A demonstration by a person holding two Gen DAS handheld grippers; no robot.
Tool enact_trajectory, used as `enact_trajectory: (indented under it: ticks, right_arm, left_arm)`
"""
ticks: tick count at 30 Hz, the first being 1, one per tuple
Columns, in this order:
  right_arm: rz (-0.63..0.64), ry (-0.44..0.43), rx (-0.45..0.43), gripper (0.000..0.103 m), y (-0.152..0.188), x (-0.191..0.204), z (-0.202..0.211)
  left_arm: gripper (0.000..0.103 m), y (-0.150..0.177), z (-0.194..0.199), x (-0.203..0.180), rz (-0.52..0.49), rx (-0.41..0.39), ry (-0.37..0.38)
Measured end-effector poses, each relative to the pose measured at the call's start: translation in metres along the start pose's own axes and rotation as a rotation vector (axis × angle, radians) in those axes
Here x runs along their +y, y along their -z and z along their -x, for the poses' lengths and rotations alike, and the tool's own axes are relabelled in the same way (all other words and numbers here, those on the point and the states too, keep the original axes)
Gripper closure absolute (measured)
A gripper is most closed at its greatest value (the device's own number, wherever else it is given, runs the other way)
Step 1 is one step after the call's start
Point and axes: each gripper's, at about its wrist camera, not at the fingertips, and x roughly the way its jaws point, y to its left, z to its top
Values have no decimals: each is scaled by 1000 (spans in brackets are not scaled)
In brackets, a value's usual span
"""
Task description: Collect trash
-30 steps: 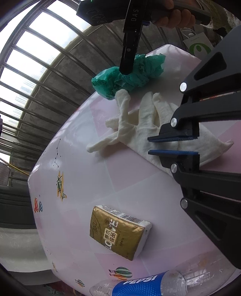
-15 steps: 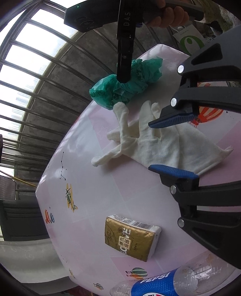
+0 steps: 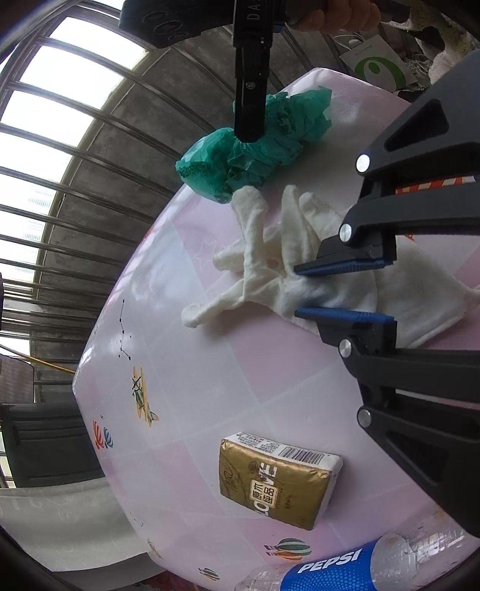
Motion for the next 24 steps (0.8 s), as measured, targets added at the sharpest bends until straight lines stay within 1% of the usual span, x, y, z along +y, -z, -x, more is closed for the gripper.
enact_trajectory:
  ticks: [5, 7, 12, 24]
  right_arm:
    - [-4, -4, 0, 62, -1, -1, 0]
    - [-6, -5, 0, 62, 0, -2, 0]
    - [-1, -2, 0, 62, -1, -2, 0]
    - [2, 0, -9, 63, -2, -1, 6]
  left_arm:
    - [96, -2, 6, 6, 49, -8, 22]
    - [96, -4, 14, 5, 56, -23, 31]
    - [96, -8, 37, 5, 72, -71, 25]
    - [96, -12, 71, -6, 18, -146, -36]
